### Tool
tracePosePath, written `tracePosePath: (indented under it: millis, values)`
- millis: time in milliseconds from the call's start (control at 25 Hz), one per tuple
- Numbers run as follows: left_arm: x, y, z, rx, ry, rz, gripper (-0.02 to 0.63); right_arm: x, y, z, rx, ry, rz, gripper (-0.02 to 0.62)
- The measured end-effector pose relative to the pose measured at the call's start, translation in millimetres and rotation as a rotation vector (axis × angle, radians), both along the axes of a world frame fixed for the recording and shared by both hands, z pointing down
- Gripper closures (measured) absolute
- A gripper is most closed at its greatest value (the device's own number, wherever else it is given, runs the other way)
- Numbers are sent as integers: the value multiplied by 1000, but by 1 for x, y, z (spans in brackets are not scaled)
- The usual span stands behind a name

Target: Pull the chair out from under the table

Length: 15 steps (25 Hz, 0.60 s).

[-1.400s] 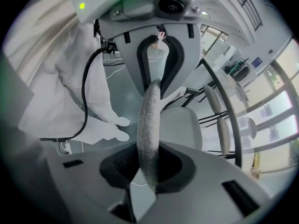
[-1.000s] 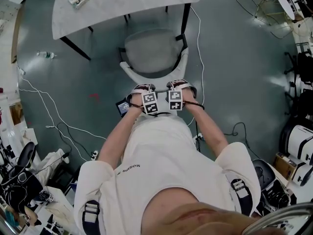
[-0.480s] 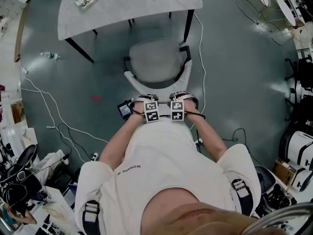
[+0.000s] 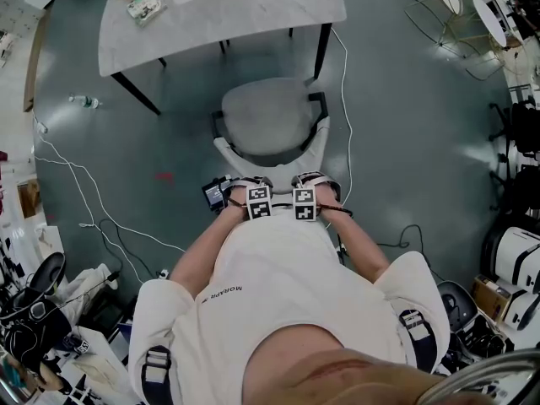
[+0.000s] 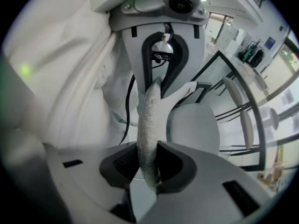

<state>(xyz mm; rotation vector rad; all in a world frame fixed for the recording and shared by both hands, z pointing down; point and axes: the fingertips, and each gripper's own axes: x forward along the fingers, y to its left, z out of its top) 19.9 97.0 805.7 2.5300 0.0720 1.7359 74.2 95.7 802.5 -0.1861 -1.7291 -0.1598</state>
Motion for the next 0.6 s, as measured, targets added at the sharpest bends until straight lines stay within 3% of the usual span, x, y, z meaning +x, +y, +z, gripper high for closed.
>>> tracePosePath:
  millis: [440,600]
  values:
    - [-2,-3,-27,-87,30,44,515,-1,-4,-18,-86,-1,12,479]
    - [1,-4,-51,-153,59,70,534,-2,-10,-47,-122,-48,28,514]
